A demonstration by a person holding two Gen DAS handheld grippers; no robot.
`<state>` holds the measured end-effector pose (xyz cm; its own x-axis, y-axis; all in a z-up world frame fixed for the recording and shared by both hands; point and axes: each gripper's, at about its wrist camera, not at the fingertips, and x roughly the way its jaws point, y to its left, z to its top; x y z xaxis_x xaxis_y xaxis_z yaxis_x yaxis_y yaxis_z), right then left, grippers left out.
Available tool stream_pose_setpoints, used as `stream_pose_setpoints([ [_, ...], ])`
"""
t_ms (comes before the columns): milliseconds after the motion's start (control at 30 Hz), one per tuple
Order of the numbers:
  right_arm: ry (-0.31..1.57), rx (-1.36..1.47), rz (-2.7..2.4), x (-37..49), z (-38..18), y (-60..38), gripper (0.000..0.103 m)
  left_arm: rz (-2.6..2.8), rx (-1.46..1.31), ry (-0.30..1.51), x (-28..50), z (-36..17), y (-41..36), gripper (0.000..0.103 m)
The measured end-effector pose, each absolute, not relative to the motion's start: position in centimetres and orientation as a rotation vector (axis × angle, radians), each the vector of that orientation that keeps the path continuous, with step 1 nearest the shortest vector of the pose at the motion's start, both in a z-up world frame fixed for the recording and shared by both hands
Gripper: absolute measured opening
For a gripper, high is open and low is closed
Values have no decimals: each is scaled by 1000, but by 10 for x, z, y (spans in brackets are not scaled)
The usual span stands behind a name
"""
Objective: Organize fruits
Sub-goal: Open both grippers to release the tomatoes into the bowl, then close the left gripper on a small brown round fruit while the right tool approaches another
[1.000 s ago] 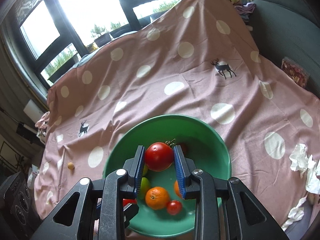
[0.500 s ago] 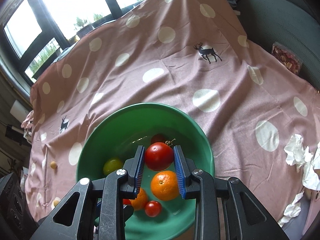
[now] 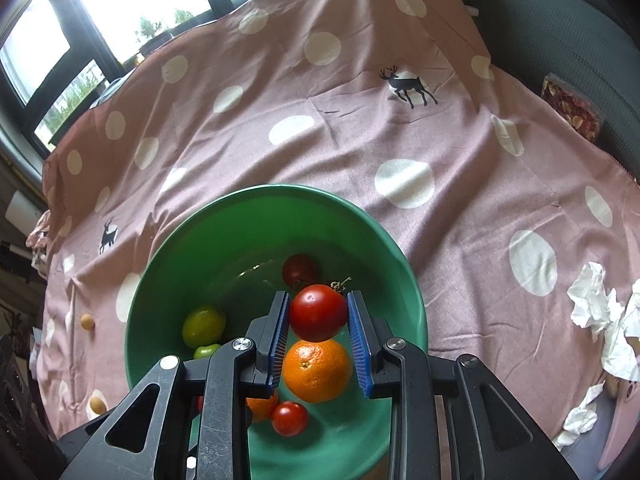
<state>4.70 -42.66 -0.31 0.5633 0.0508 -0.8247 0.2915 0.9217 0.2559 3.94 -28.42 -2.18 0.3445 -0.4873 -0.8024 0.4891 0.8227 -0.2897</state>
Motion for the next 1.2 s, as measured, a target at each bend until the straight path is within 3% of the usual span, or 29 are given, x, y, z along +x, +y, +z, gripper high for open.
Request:
stream_pose_setpoints([
  [233,959,391,-165,45,0,-428,31,-646,-19,1040,39,-19,-279,32],
  [367,957,391,-156,45,1,-427,31,-634,-22,994,36,-8,-271,55],
  [400,955,391,-157,45,2,-426,33,-621,-15,978,35,-5,-268,55],
  [467,943,394,-158,45,5,-426,47,-608,-17,958,33,3,-260,58],
  [667,905,400,-142,42,13,-422,55,-530,-102,917,36,29,-213,75],
  [833,879,387,-144,40,21,-415,59,-408,-149,910,36,43,-159,80],
  [1200,878,347,-62,44,29,-386,60,-138,-250,1073,36,7,-46,76],
])
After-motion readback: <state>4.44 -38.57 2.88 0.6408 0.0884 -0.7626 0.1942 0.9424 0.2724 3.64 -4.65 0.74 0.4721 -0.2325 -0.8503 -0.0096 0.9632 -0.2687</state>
